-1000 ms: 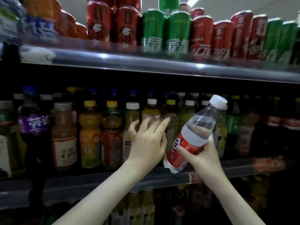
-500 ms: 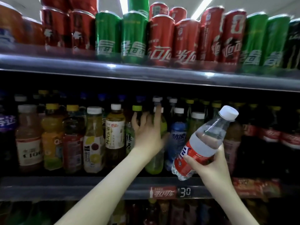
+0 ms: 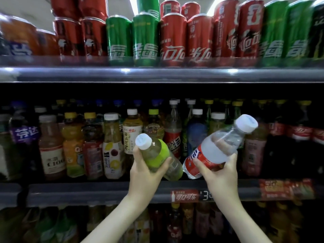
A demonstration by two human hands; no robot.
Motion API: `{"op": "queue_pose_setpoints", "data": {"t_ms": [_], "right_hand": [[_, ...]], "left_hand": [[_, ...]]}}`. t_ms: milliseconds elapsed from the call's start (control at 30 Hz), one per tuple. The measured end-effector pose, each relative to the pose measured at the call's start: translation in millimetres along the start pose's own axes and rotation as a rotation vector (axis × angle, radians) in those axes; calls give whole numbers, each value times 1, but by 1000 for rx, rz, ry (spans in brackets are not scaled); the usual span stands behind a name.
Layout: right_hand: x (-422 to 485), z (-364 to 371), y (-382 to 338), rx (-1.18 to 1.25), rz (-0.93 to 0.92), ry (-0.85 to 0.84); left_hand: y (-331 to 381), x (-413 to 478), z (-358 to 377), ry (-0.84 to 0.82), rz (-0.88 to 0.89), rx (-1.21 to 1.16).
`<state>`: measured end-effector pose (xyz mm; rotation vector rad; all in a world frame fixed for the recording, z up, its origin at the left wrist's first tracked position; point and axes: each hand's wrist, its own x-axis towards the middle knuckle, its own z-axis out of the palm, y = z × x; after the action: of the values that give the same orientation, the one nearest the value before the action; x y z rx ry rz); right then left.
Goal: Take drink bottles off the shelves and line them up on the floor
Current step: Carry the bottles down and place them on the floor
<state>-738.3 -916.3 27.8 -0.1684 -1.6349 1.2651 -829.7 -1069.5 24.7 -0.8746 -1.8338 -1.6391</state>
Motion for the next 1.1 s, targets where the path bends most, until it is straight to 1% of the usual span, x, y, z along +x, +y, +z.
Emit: {"op": "queue_pose_setpoints", "data": {"t_ms": [167,233,300,367,467,533,667,833,867,933,967,1000,1033,1100], "right_hand": [[-1,17,2,-45,17,-40],[2,28,3,-66,31,-68],[6,40,4,-108,60,-101],[11,54,7,-166,77,-124],[22,73,11,-260,74,-139],[29,82,13,-355,65,-137],[34,92,24,-469,56,-158],[15,90,30,-460,61,-185],[7,88,28,-479,48,-193],[-12,83,21,-511,-34,-199],[-23,80,14,-487,-83,-225],[-35,79,7,-424,-113,-287],[-47,78,-2,-339,-119,-387],[-69,79,-16,-214,-66,-648]], "left_hand": [[16,3,-31,152,78,-94],[26,8,-48,171,100,-154],[33,12,-62,159,71,-210],[35,15,-72,140,-6,-253],[32,21,-83,128,-124,-271],[27,21,-87,113,-169,-266],[17,15,-92,70,-213,-230],[4,4,-93,21,-265,-163],[1,2,-93,6,-273,-150],[-3,-5,-93,-30,-289,-127],[-5,-8,-93,-47,-300,-119],[-6,-12,-94,-64,-310,-112],[-8,-16,-95,-83,-319,-106],[-12,-27,-95,-125,-341,-98]]}}
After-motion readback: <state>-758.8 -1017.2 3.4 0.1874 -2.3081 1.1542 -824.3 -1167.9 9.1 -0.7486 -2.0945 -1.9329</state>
